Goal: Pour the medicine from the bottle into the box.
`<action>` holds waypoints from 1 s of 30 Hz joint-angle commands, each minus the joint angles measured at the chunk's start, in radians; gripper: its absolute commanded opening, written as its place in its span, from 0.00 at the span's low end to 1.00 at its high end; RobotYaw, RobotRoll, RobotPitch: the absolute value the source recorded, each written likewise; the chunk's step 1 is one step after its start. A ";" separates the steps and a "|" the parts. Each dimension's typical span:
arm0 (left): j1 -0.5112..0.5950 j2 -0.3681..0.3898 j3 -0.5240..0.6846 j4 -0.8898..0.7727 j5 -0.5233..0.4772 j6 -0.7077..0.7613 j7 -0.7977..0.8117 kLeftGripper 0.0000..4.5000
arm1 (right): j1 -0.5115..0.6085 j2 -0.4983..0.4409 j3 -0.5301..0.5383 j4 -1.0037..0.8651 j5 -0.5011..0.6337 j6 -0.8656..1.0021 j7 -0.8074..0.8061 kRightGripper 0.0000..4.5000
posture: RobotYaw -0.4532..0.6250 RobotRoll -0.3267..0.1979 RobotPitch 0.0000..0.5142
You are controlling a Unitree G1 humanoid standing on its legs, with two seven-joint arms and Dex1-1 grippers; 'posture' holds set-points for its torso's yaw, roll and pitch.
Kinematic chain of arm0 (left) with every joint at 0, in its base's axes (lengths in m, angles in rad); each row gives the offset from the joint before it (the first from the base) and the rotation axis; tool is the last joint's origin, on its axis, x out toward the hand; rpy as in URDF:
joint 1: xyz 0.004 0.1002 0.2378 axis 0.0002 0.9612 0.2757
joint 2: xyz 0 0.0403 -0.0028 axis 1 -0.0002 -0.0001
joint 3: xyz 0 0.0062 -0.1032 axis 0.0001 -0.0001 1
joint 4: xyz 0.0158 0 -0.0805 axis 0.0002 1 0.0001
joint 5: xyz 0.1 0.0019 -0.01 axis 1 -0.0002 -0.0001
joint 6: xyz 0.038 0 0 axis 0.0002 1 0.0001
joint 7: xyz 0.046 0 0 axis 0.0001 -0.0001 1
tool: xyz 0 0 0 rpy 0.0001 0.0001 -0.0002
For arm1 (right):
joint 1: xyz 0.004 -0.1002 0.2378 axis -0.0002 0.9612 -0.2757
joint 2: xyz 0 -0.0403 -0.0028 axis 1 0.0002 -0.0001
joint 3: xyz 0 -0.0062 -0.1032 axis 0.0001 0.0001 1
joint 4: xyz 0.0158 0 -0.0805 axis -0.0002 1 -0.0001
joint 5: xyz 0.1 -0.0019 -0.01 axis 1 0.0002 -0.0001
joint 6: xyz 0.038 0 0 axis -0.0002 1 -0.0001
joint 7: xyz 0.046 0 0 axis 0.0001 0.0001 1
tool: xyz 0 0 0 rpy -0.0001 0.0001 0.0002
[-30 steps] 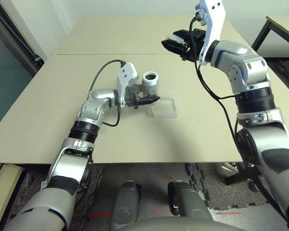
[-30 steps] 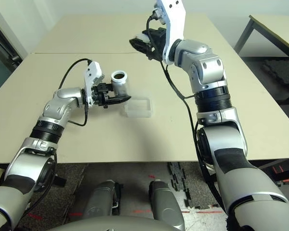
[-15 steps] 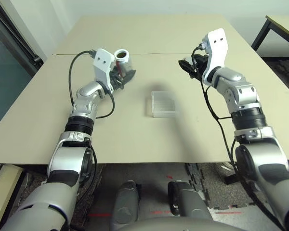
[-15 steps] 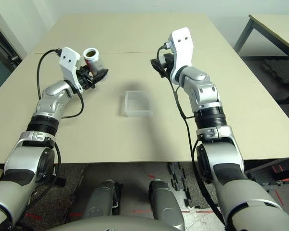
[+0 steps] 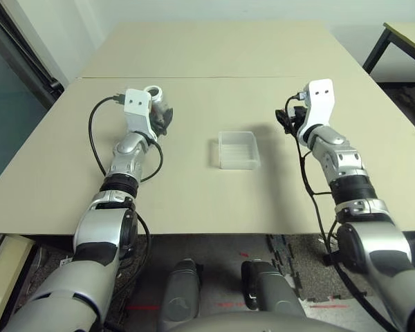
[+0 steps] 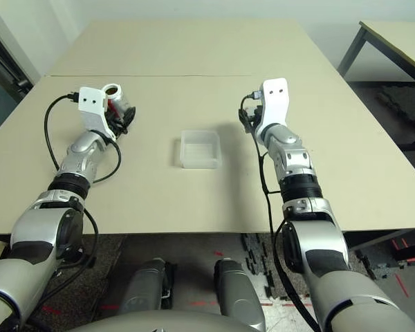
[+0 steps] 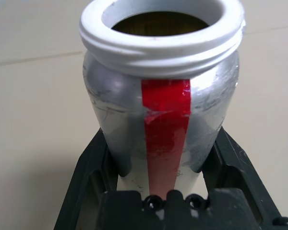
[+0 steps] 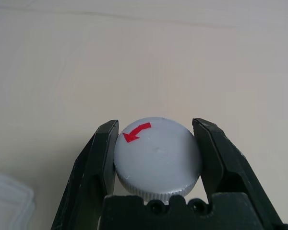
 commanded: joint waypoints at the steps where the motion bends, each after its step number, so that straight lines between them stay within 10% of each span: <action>1: -0.018 -0.005 0.010 0.037 0.009 -0.020 0.009 0.56 | 0.025 0.012 -0.007 0.049 -0.011 -0.048 -0.001 0.57 | 0.50 0.62 0.17; 16: -0.034 -0.004 0.013 0.052 0.025 -0.028 0.000 0.56 | -0.007 0.022 0.004 0.236 -0.048 -0.158 -0.006 0.57 | 0.50 0.62 0.17; 22: -0.033 0.004 0.021 0.056 0.025 -0.017 -0.001 0.56 | -0.011 0.013 0.000 0.235 -0.054 -0.160 0.003 1.00 | 0.50 0.62 0.17; 30: -0.045 0.036 0.020 0.094 0.033 0.025 -0.007 0.56 | 0.089 -0.053 -0.023 -0.044 0.009 -0.036 0.105 1.00 | 0.50 0.62 0.15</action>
